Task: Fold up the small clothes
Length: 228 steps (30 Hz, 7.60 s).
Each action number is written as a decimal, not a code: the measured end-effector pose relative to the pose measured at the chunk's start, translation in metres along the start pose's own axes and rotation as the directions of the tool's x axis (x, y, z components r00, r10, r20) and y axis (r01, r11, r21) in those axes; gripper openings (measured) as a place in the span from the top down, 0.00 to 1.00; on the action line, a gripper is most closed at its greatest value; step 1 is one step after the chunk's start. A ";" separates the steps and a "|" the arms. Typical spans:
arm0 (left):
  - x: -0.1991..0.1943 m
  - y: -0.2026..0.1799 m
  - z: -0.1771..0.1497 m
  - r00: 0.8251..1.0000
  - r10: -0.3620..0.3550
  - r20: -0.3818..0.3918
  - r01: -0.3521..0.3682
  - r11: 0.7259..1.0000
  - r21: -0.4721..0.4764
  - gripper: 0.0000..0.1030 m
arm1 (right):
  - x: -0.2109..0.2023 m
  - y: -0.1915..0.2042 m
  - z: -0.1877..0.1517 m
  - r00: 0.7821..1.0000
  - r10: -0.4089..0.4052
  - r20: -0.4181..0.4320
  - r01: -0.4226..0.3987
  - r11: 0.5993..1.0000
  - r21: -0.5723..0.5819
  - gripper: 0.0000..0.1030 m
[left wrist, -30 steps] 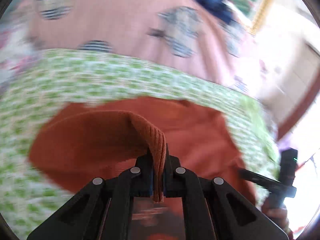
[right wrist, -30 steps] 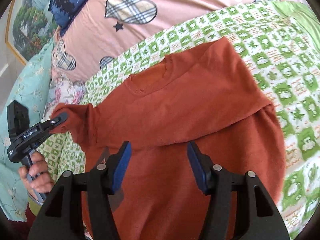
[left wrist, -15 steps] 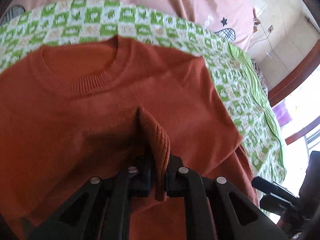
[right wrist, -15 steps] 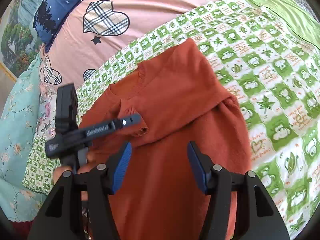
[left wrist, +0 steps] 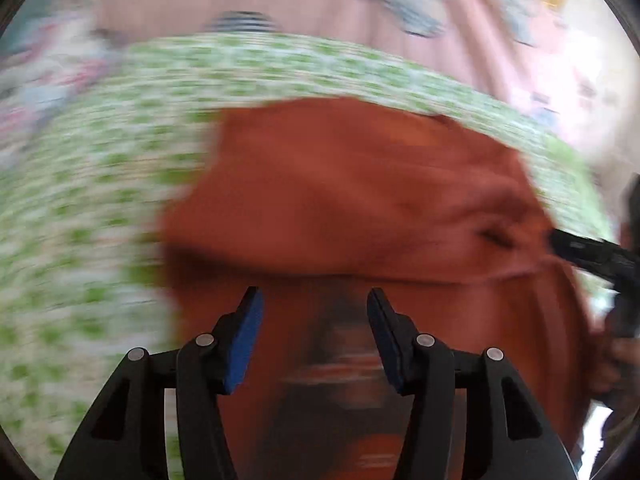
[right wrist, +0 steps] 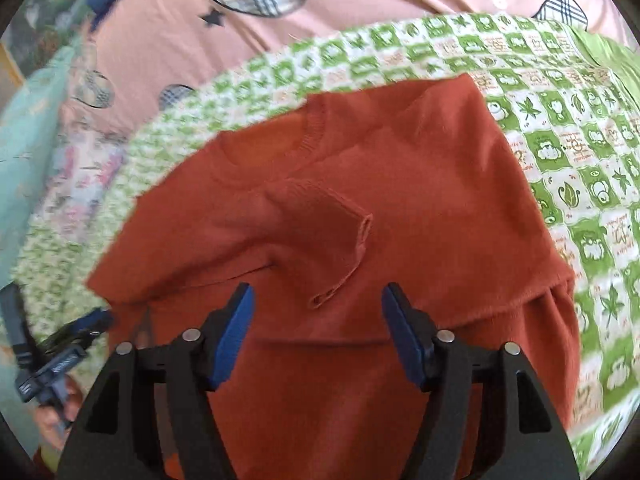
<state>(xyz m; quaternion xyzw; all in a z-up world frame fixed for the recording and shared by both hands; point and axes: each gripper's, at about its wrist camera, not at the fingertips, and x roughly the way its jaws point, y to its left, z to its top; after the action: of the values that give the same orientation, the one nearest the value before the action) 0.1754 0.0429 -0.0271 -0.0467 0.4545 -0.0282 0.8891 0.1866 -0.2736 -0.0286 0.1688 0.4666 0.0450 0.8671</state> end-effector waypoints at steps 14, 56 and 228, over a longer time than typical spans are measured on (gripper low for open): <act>0.046 0.048 0.017 0.981 0.193 -0.015 -0.193 0.977 -0.090 0.40 | -0.067 0.008 0.047 0.980 0.080 0.185 -0.077 0.997 -0.023 0.90; 0.032 0.089 -0.004 0.996 0.068 0.053 -0.049 0.951 -0.305 0.35 | -0.075 -0.076 -0.014 0.996 -0.090 -0.002 0.089 0.978 0.188 0.47; 0.047 0.023 -0.028 0.958 -0.280 0.063 0.280 0.864 -0.417 0.41 | -0.084 -0.045 -0.084 0.987 0.113 0.112 -0.129 0.979 0.158 0.57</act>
<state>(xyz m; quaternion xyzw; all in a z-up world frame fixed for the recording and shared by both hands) 0.1805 0.0596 -0.0834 -0.3032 0.4379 -0.0580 0.8443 0.0670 -0.3149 -0.0196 0.2699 0.4126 0.0504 0.8686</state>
